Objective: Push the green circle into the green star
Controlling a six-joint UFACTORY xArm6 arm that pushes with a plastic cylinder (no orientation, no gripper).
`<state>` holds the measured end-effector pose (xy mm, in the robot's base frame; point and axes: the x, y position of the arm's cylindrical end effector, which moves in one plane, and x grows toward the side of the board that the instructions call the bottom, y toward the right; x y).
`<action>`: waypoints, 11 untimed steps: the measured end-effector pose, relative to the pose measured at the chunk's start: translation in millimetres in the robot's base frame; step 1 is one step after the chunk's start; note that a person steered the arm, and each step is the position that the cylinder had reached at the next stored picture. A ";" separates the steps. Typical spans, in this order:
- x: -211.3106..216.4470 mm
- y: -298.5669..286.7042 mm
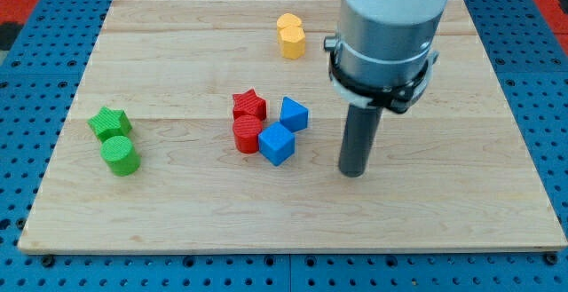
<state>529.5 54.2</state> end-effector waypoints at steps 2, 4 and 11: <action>-35.5 -57.3; 39.2 -157.8; 2.3 -347.0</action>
